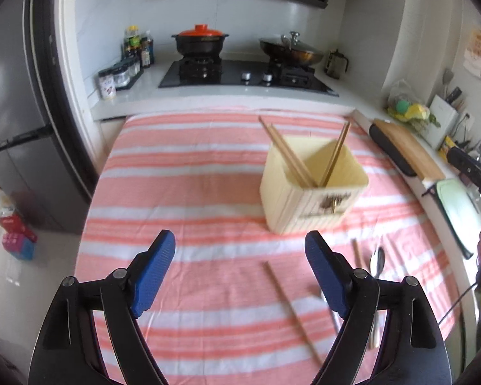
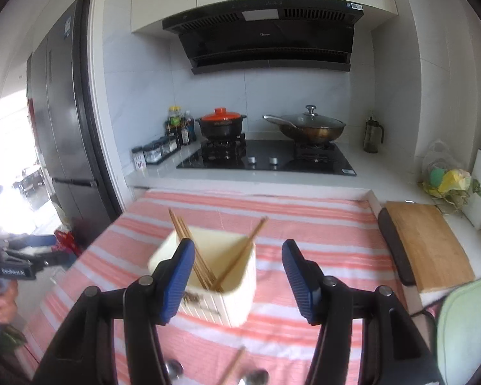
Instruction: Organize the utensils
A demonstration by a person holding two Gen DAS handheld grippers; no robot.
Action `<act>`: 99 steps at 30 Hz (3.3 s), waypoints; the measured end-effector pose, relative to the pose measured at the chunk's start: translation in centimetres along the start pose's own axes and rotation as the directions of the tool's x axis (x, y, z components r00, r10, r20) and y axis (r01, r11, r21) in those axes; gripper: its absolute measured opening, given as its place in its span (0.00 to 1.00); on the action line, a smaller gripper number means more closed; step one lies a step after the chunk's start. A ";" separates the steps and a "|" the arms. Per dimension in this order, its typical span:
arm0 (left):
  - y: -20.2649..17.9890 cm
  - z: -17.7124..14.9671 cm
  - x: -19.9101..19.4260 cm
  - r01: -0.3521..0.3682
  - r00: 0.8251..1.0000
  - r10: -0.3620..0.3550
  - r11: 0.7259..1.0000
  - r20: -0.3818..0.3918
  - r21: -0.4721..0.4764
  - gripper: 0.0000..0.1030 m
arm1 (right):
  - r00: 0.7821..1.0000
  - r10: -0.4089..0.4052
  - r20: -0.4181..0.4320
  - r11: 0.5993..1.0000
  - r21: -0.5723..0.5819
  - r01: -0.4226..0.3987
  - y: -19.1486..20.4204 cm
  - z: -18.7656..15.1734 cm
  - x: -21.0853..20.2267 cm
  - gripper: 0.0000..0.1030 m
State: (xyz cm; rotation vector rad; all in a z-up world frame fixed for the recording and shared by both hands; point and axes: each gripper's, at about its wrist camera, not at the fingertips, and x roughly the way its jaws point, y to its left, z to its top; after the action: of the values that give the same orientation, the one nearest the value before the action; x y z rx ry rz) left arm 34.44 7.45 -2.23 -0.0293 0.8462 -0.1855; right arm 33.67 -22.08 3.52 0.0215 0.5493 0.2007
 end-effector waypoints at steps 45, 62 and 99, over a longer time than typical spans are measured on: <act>-1.5 -18.3 9.1 -0.141 0.985 0.135 0.989 -0.104 -0.049 0.99 | 0.929 -0.116 -0.352 0.925 0.303 0.230 -3.2 -25.6 -2.3 0.56; -1.5 -18.2 9.1 -0.140 0.985 0.134 0.989 -0.104 -0.049 0.99 | 0.885 -0.147 -0.441 0.960 0.150 0.234 1.8 -22.0 7.0 0.07; -6.3 -15.8 9.9 -0.166 0.980 0.157 0.983 -0.119 -0.075 0.03 | 0.919 -0.182 -0.349 0.963 0.124 0.238 -1.2 -25.0 3.0 0.46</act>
State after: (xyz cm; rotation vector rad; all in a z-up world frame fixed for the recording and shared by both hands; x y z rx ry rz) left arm 28.14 0.27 -19.45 -0.0294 0.9640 0.0021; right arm 23.41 -23.45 -19.43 0.0896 0.9033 -0.0553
